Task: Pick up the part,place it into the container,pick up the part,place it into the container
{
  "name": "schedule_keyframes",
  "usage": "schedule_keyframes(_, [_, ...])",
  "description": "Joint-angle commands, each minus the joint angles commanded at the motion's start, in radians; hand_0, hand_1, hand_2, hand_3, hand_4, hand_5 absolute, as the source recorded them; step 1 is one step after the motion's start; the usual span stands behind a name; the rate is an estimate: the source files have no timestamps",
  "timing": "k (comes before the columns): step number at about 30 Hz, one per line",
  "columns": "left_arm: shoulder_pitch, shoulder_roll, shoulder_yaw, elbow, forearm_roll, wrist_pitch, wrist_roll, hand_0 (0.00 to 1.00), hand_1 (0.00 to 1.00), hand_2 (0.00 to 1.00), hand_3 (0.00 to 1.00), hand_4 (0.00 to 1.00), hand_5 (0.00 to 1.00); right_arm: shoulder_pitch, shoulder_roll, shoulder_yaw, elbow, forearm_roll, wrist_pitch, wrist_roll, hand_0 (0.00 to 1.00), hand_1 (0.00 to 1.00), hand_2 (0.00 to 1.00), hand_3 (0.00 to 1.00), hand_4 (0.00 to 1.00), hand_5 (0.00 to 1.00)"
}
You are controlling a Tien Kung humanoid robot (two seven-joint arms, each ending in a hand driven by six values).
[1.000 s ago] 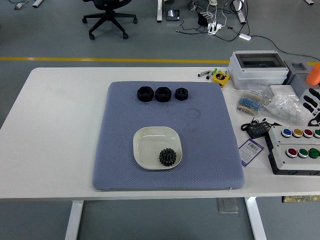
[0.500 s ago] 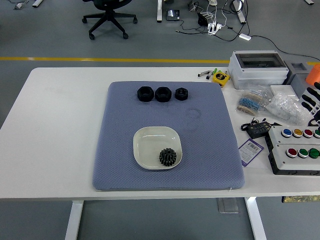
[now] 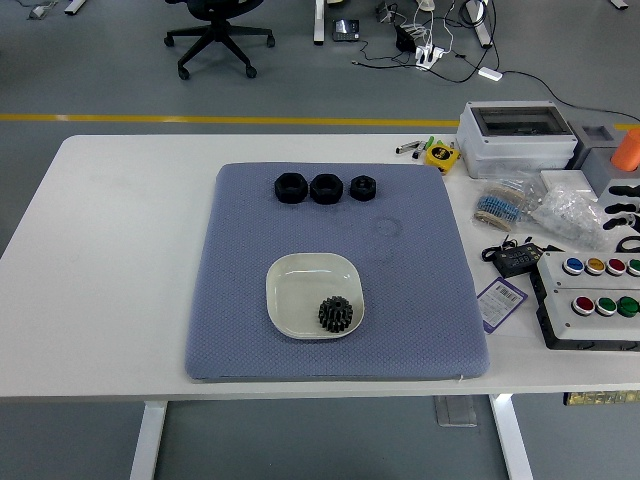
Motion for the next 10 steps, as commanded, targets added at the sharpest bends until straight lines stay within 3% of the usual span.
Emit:
schedule_keyframes(1, [0.0,0.0,0.001,0.0,-0.001,0.0,0.0,0.745,0.703,0.64,0.583,0.642,0.623,0.001,0.0,0.0,0.0,-0.001,-0.003,0.003,0.027,0.065,0.118,0.098,0.998,0.726])
schedule_keyframes(6, [0.0,-0.001,0.002,0.0,-0.003,0.0,0.0,0.745,0.703,0.64,0.583,0.642,0.623,0.008,-0.003,-0.003,0.007,-0.014,-0.029,0.018,0.027,0.065,0.118,0.098,0.998,0.726])
schedule_keyframes(7, [0.0,-0.002,0.004,0.0,-0.006,0.001,-0.001,0.745,0.703,0.639,0.584,0.642,0.624,0.01,-0.003,-0.005,0.008,-0.016,-0.036,0.023,0.002,0.002,0.047,0.023,0.975,0.711])
schedule_keyframes(10, [0.0,-0.002,0.008,0.0,-0.012,0.001,-0.002,0.745,0.703,0.639,0.584,0.642,0.624,0.01,-0.003,-0.005,0.01,-0.018,-0.018,0.021,0.002,0.002,0.047,0.023,0.975,0.711])
